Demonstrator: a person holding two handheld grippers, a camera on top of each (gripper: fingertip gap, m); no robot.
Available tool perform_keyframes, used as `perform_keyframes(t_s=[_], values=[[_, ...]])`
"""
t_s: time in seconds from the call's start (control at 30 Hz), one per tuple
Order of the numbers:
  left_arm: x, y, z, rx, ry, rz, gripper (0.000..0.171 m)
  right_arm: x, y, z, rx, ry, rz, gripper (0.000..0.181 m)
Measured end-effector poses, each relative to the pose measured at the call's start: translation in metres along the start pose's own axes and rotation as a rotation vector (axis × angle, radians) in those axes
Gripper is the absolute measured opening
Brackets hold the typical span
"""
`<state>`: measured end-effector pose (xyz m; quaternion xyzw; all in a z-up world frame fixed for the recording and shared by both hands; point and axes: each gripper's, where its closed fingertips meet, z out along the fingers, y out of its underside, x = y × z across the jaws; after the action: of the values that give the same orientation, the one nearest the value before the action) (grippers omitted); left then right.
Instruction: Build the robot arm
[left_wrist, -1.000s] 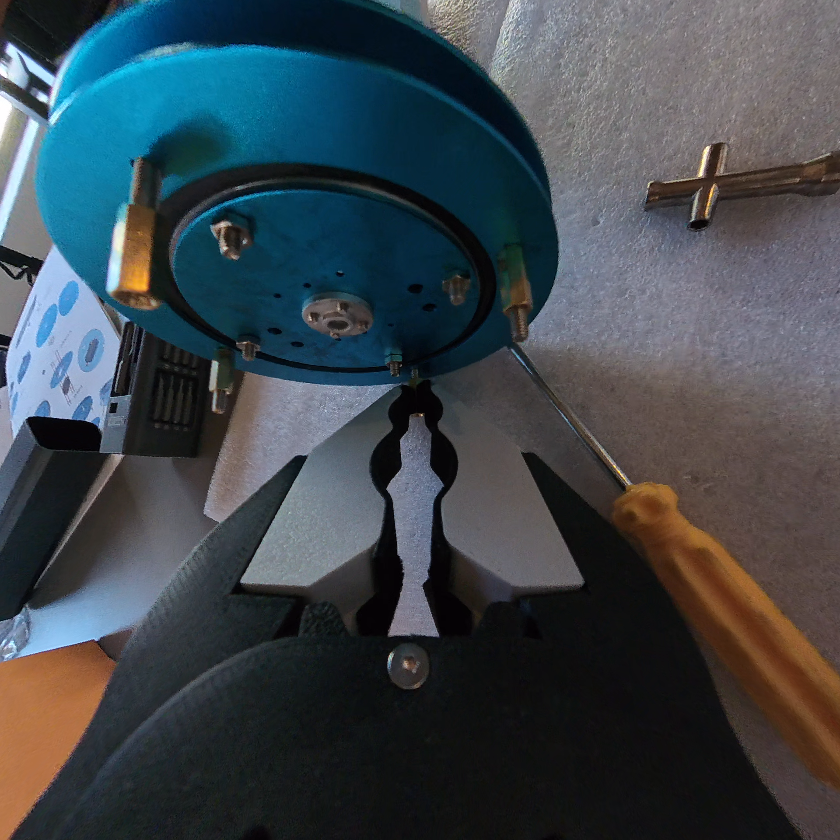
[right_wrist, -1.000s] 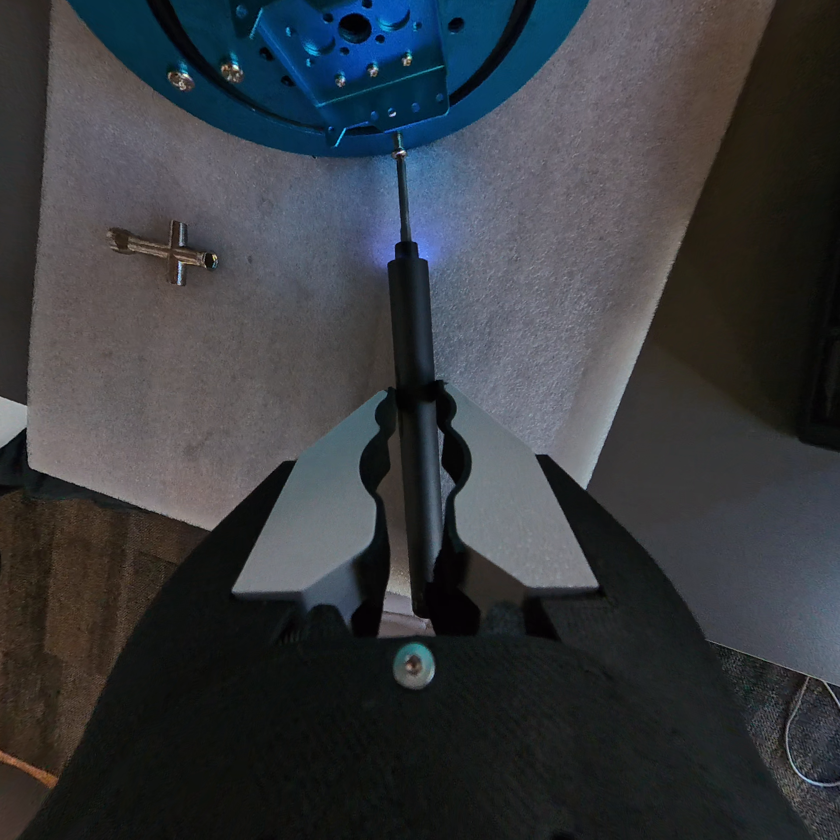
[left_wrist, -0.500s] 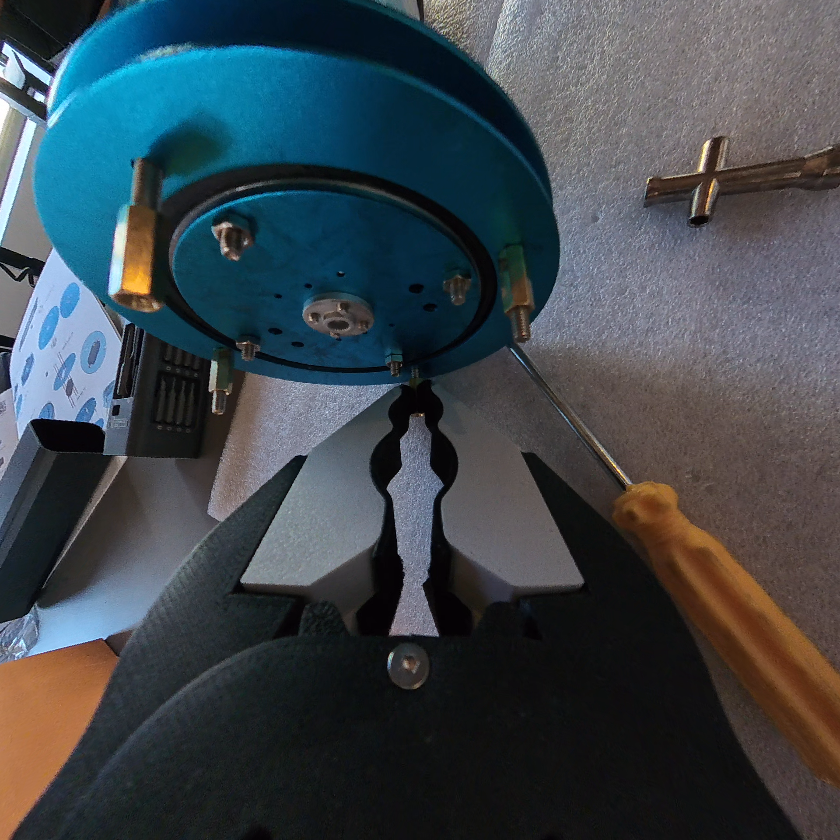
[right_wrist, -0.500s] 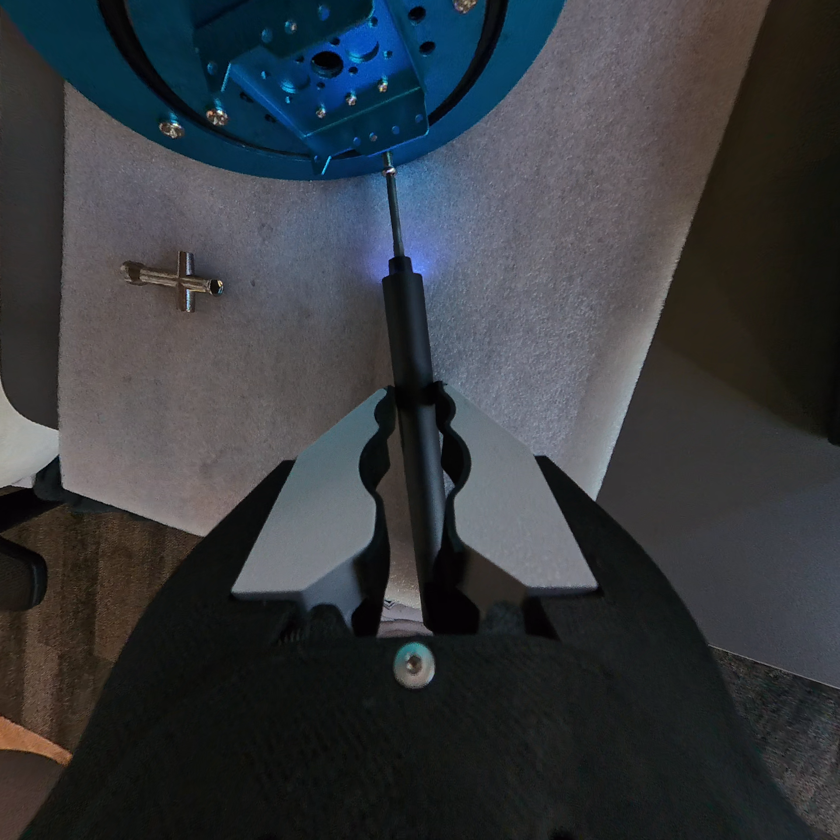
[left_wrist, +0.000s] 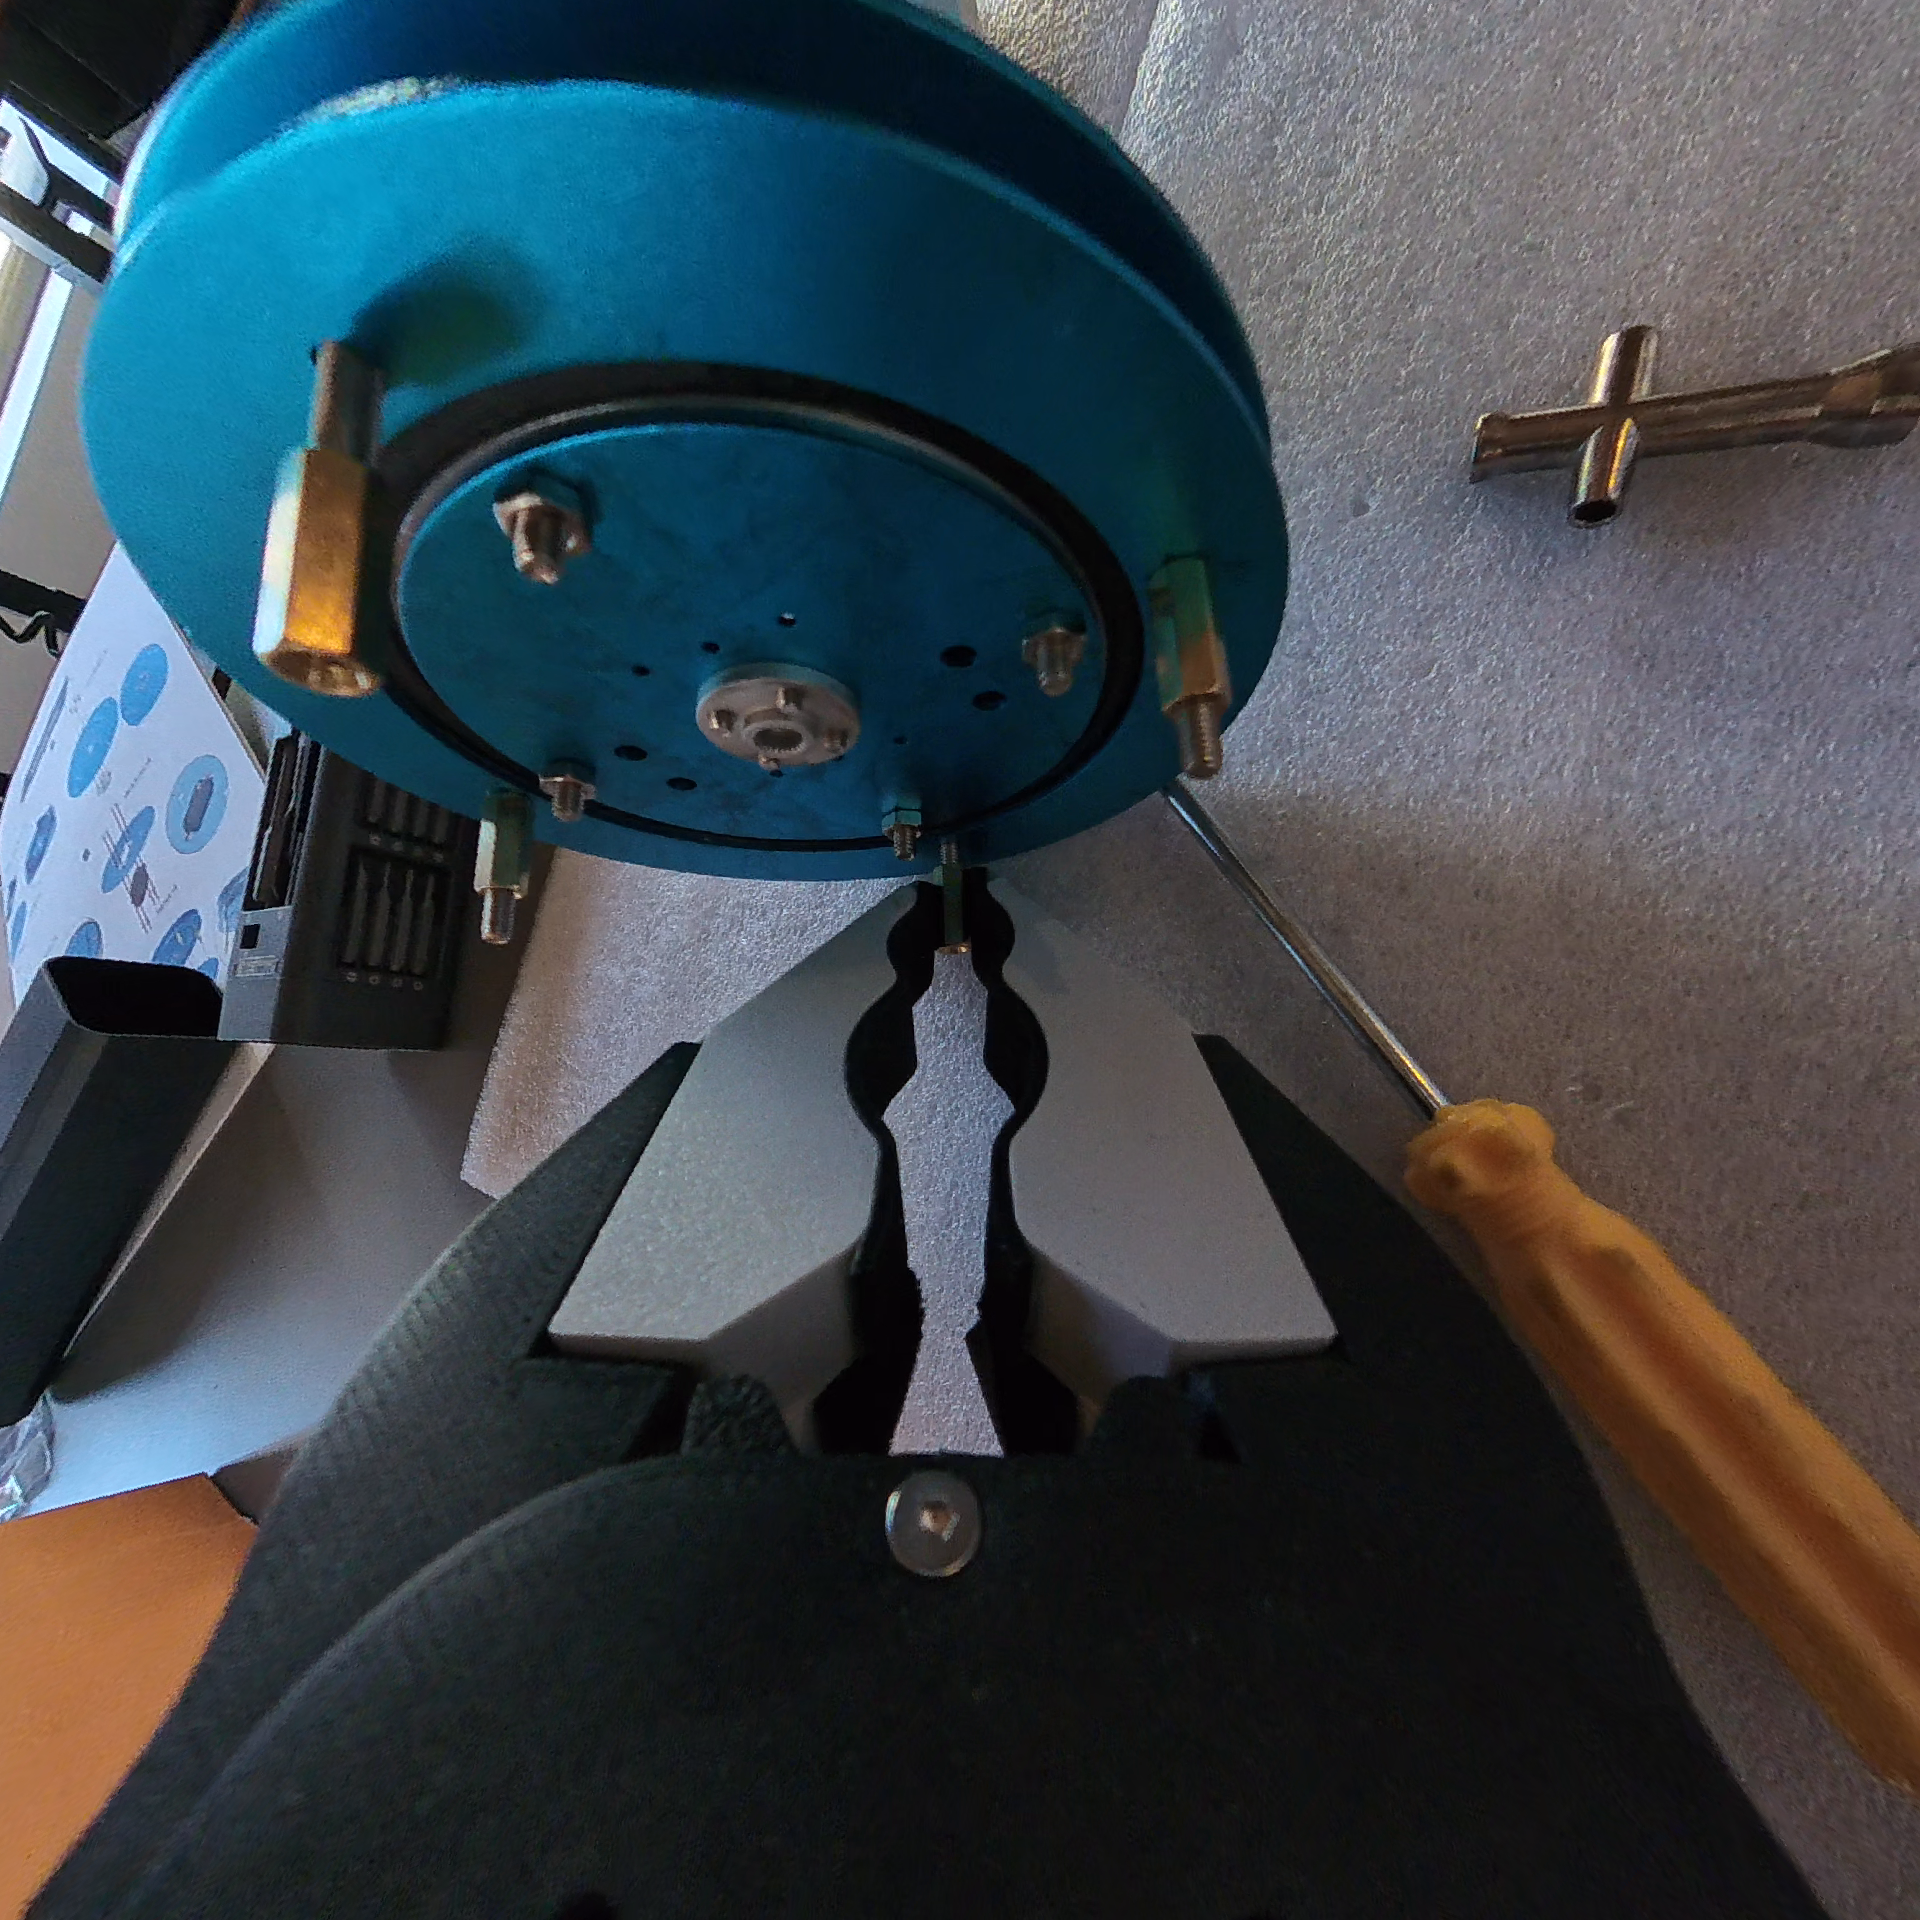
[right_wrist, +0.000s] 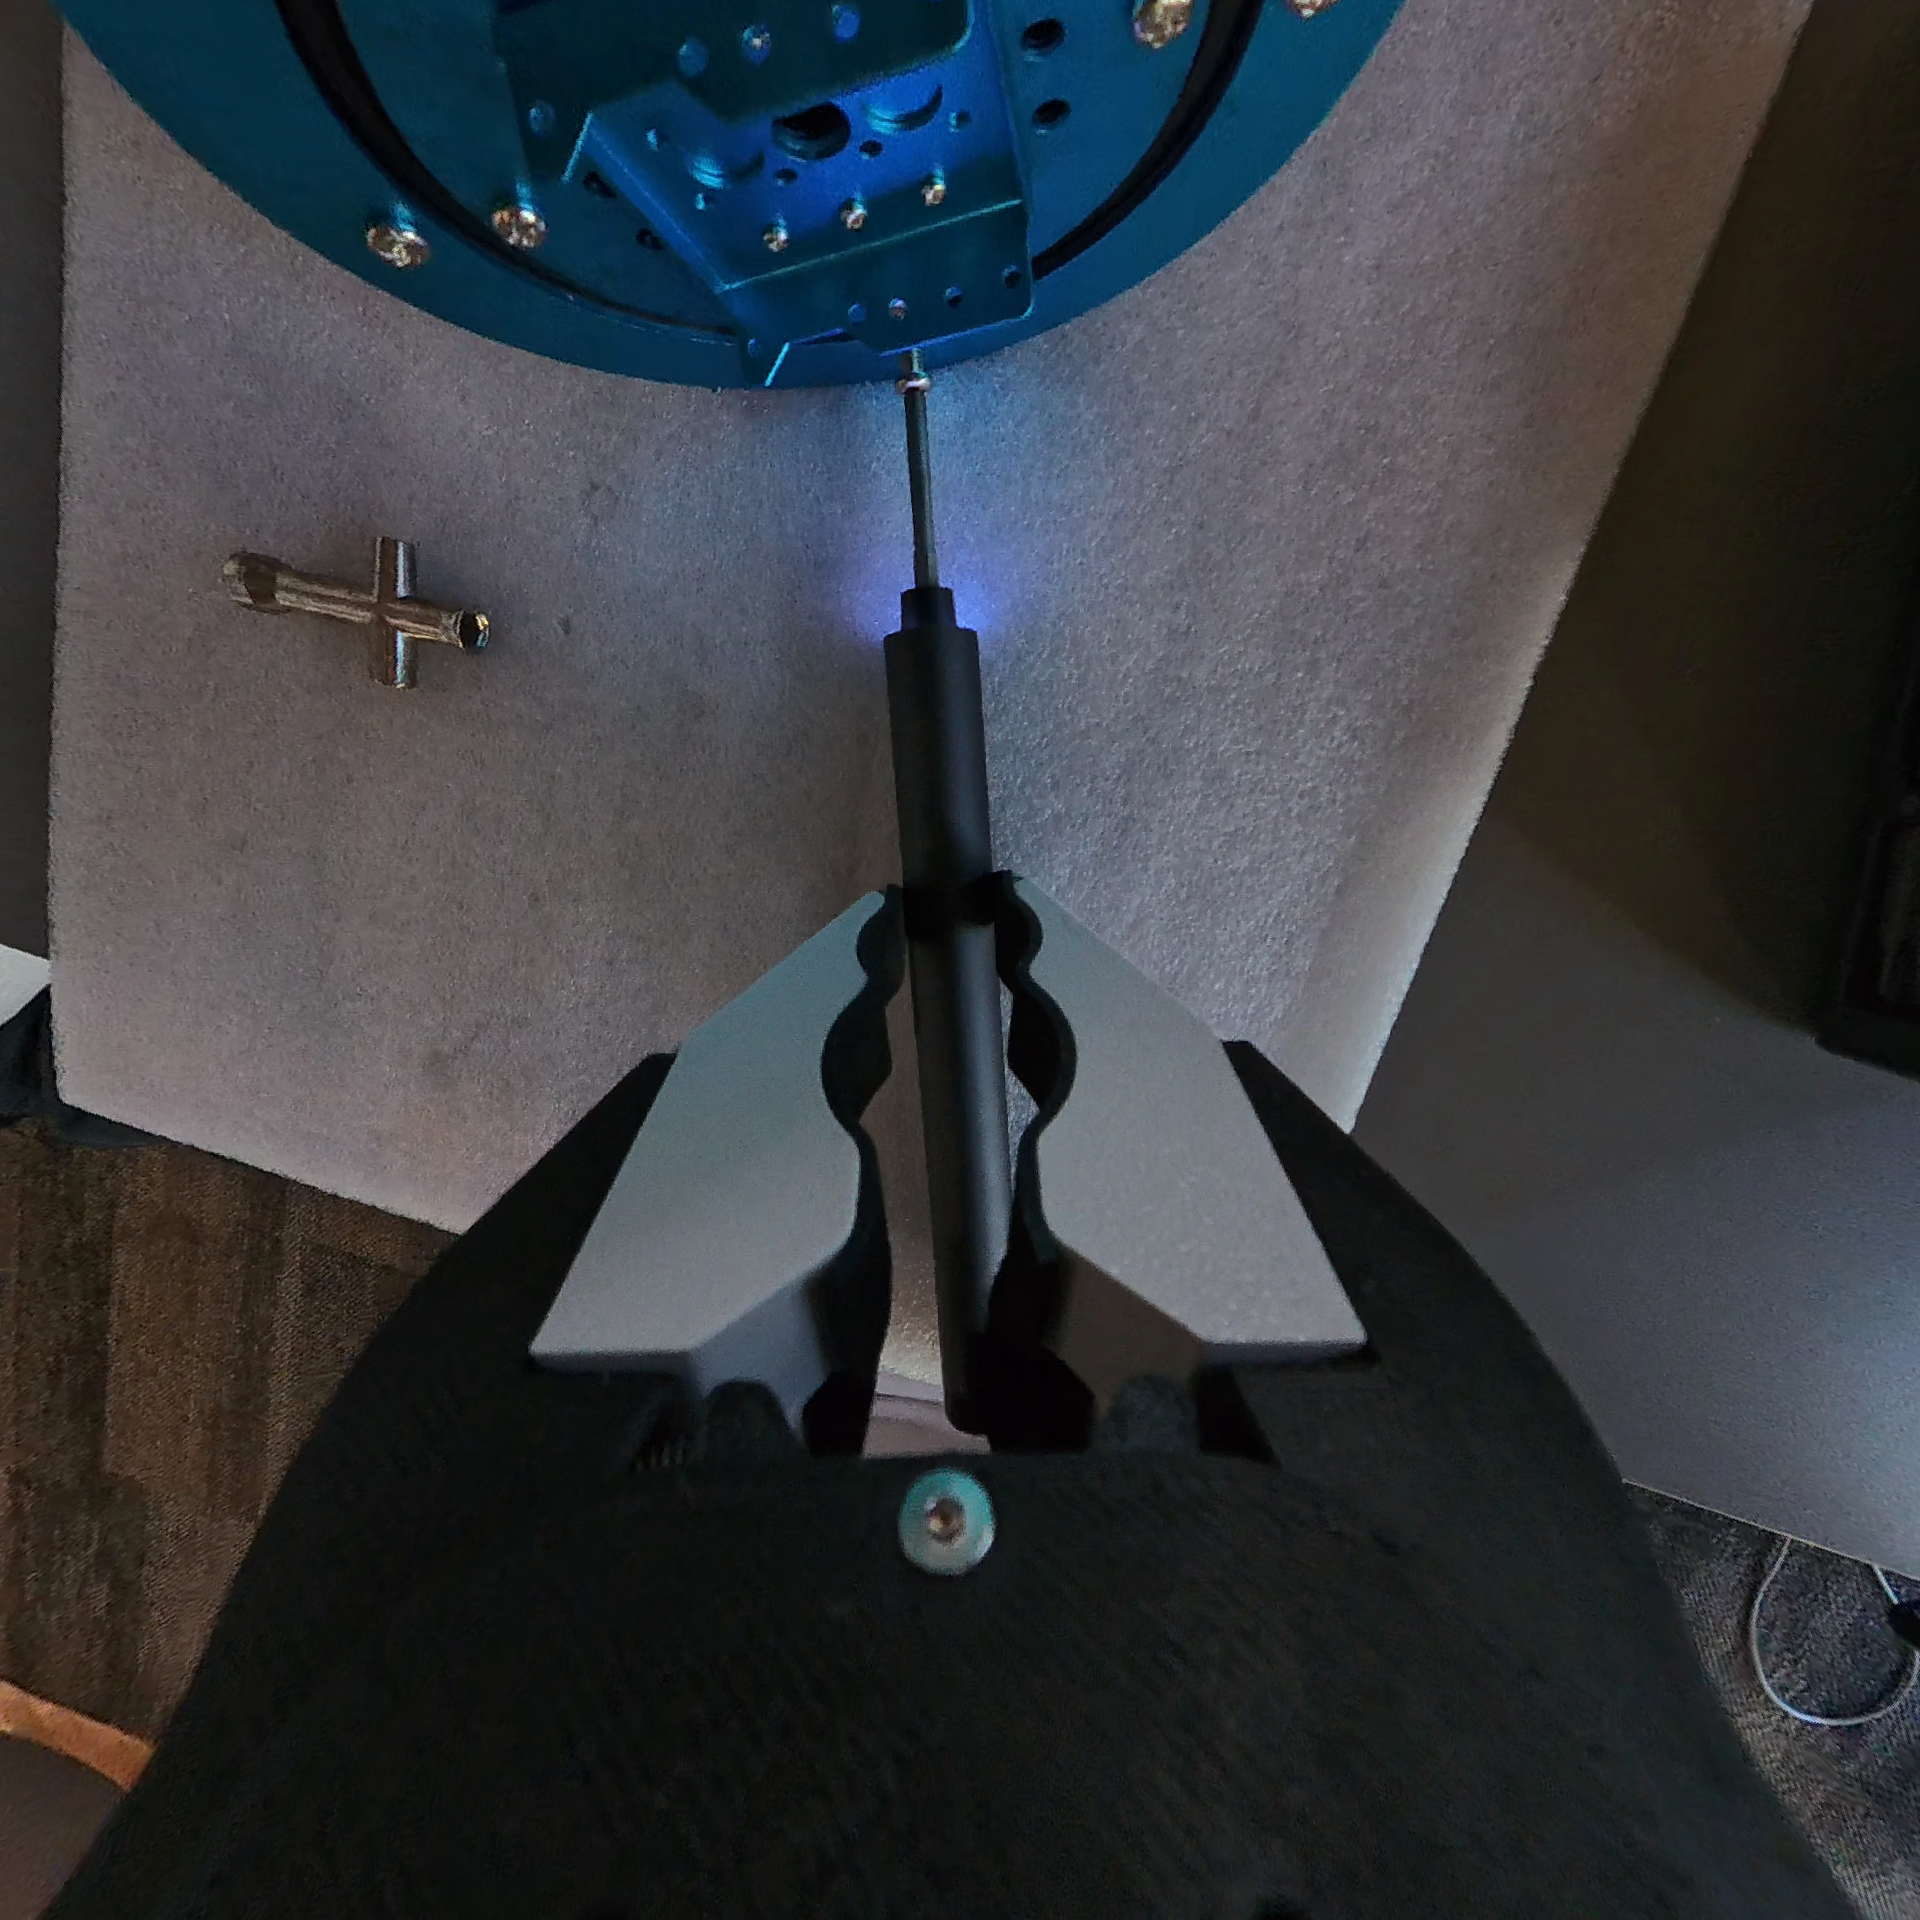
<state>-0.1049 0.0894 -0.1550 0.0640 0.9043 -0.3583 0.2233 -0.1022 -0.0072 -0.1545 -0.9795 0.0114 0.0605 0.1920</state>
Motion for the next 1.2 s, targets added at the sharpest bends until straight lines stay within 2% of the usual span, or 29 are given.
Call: perform_keyframes(t_s=[0.7,0.93,1.07,1.2], values=[[0.0007,-0.0008,-0.0005,-0.022,0.008,-0.002,0.004,0.0019,-0.0003,0.0001,0.017,-0.008,-0.014,0.016],[-0.0014,0.001,-0.0042,-0.045,0.027,0.004,0.005,0.0018,0.0003,-0.0004,-0.007,0.005,-0.021,0.016],[-0.0038,-0.0005,-0.0041,-0.043,-0.008,0.012,0.004,0.0015,0.0008,-0.0012,-0.017,0.015,-0.011,0.016],[-0.0042,-0.0007,-0.0035,-0.054,-0.02,0.017,0.004,0.0,0.0012,-0.0022,-0.082,0.028,0.018,0.015]])
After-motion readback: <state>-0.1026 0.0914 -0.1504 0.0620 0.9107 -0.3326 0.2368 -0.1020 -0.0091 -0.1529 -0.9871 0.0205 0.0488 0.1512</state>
